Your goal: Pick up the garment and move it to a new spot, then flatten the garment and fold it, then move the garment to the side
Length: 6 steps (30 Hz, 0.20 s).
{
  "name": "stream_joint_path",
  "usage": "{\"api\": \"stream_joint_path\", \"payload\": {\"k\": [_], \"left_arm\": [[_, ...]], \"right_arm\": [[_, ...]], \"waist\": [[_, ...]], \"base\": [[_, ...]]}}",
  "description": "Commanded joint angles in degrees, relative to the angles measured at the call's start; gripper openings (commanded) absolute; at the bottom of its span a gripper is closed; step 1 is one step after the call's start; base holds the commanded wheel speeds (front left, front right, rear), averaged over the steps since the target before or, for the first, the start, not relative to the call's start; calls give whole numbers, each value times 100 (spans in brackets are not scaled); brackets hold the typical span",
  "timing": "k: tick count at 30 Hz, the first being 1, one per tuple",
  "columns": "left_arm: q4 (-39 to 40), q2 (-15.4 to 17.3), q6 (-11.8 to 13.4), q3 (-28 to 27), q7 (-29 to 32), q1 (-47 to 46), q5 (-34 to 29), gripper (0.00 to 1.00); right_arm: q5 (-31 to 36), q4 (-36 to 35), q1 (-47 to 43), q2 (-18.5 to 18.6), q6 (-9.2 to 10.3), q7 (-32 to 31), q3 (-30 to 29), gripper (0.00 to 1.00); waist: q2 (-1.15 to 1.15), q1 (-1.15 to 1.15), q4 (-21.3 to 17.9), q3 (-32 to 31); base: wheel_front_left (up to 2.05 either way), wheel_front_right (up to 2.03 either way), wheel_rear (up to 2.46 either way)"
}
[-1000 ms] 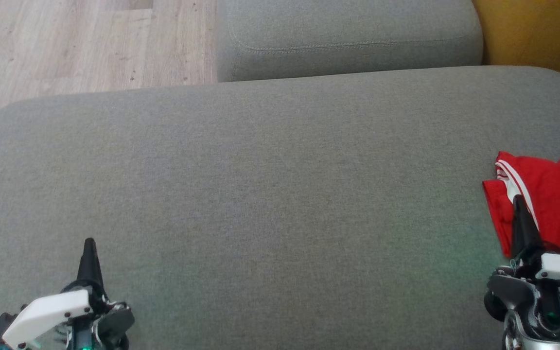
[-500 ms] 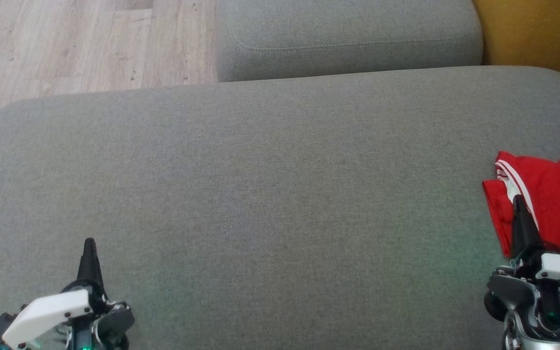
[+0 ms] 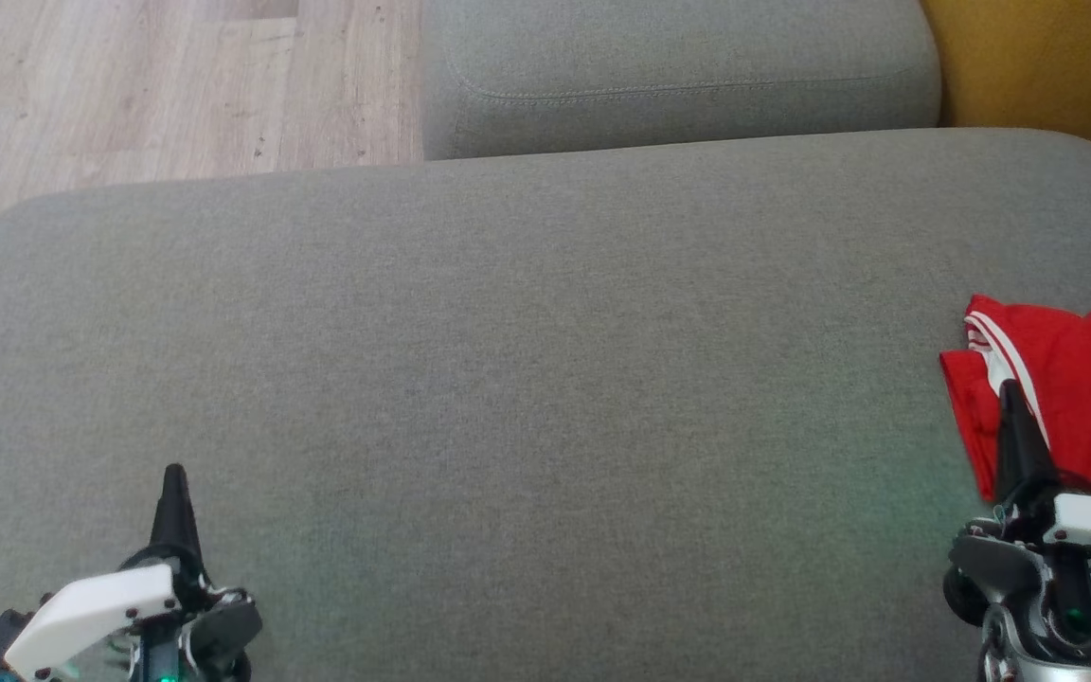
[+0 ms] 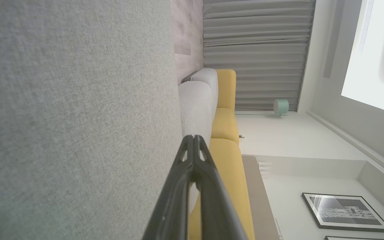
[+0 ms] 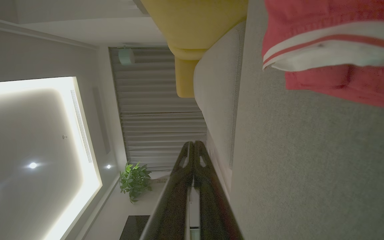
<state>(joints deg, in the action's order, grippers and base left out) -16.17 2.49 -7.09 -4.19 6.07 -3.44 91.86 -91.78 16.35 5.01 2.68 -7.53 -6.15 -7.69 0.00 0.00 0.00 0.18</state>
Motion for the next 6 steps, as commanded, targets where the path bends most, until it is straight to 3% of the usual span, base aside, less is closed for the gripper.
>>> {"api": "stream_joint_path", "payload": {"k": [1,6], "left_arm": [[212,39,-40,-231,40,-275,32,0],[212,39,-40,-231,40,-275,32,0]], "right_arm": [[-40,-233,117,20,4,-33,117,0],[-40,-233,117,20,4,-33,117,0]], "waist": [[0,0,0,0],[0,0,0,0]], "base": [[0,0,0],[0,0,0]]}}
